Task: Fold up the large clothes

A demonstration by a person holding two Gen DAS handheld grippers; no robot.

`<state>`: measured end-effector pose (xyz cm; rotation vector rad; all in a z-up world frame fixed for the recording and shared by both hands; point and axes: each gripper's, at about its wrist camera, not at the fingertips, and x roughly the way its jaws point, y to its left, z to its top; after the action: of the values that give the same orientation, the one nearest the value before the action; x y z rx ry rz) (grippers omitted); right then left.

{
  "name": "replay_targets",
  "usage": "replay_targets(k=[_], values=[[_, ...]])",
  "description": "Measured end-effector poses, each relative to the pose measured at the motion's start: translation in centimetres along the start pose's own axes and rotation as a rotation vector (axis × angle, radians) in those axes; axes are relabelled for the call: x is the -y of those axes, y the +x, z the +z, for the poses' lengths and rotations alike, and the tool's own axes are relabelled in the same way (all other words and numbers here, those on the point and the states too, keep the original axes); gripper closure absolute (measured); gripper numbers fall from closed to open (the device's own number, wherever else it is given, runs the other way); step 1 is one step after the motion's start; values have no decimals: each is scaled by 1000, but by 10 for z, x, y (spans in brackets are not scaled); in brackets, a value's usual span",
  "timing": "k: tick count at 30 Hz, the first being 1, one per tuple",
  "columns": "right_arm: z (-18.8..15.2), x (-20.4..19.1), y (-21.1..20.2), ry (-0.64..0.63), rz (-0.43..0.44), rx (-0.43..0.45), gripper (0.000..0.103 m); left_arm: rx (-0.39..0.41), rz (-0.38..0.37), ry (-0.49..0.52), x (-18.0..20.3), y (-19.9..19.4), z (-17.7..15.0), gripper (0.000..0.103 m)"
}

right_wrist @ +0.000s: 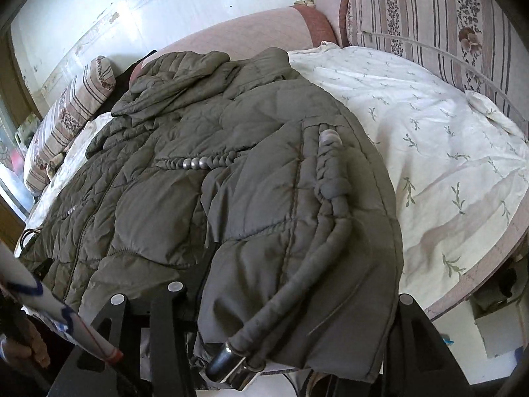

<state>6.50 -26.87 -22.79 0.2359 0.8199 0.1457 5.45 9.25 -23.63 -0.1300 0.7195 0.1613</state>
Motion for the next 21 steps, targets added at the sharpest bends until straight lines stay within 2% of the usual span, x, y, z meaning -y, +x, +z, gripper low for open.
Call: replay_targets(k=[6,11,14,17,21], values=[[2,5,-4,17,23,-23,48,10,12,11,2,-5,-1,33],[3,-2,-17,-13,34,5,68,46,24,51,8,-13,-2,51],[1,-10,-18,-55,10,15,69,47,33,68,10,-12,-3,52],[0,-6,-10,-28,18,-14,68,45,43,77,12,-11,-3,51],[-1,-6,-7,-47,-2,-20,62,43,65,97,15,-8,-3,50]])
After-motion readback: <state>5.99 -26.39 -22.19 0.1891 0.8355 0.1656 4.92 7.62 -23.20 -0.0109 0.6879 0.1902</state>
